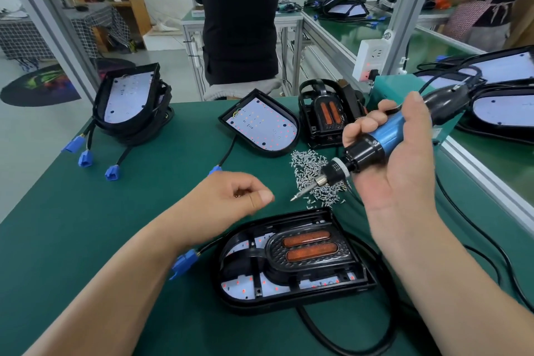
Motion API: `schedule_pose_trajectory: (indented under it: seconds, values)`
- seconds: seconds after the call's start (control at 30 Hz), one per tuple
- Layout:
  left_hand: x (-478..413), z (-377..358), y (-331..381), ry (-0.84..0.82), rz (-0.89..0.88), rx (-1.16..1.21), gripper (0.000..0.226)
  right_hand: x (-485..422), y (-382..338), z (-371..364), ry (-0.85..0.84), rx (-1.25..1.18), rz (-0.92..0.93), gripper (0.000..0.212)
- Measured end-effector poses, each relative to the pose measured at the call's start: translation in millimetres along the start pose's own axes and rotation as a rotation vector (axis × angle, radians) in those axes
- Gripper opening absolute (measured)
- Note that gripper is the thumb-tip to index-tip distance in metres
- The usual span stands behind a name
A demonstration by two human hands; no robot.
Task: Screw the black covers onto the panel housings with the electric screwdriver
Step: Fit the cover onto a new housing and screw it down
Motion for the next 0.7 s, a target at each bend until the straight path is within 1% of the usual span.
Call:
schedule_pose_trajectory:
  seconds: [0.07,0.13,0.2,0.27,0.47,0.57,0.7]
  values:
    - [1,-5,-2,-0.049,0.024,-0.125,0.031,-1,-11,-4,-0.054,-0.006,-0.002,0.027]
    - [3,-9,0,-0.077,0.035,-0.189,0.038,0,-22,-7,-0.115,0.012,-0.001,0.027]
    - [4,-12,0,-0.100,0.046,-0.208,0.036,3,-31,-8,-0.179,0.038,-0.010,0.029]
    - [4,-13,-1,-0.102,0.049,-0.191,0.029,8,-36,-9,-0.238,0.055,-0.030,0.030]
    - [2,-9,-2,-0.037,0.047,-0.134,0.022,19,-40,-13,-0.380,0.135,-0.066,0.030]
    - [0,-5,-4,0.012,0.049,-0.121,0.024,24,-37,-17,-0.424,0.161,-0.061,0.030]
    - [-1,-6,-5,0.032,0.044,-0.120,0.024,27,-34,-20,-0.456,0.189,-0.047,0.028]
Point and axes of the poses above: each hand's wrist, its own x-axis away from the middle knuckle, its own z-axis out of the back of the hand, y = z × x, the point moved 7 cm from there along -x, towards the middle knuckle, and after that the axes turned 11 degrees about z, right-handed, at the moved point
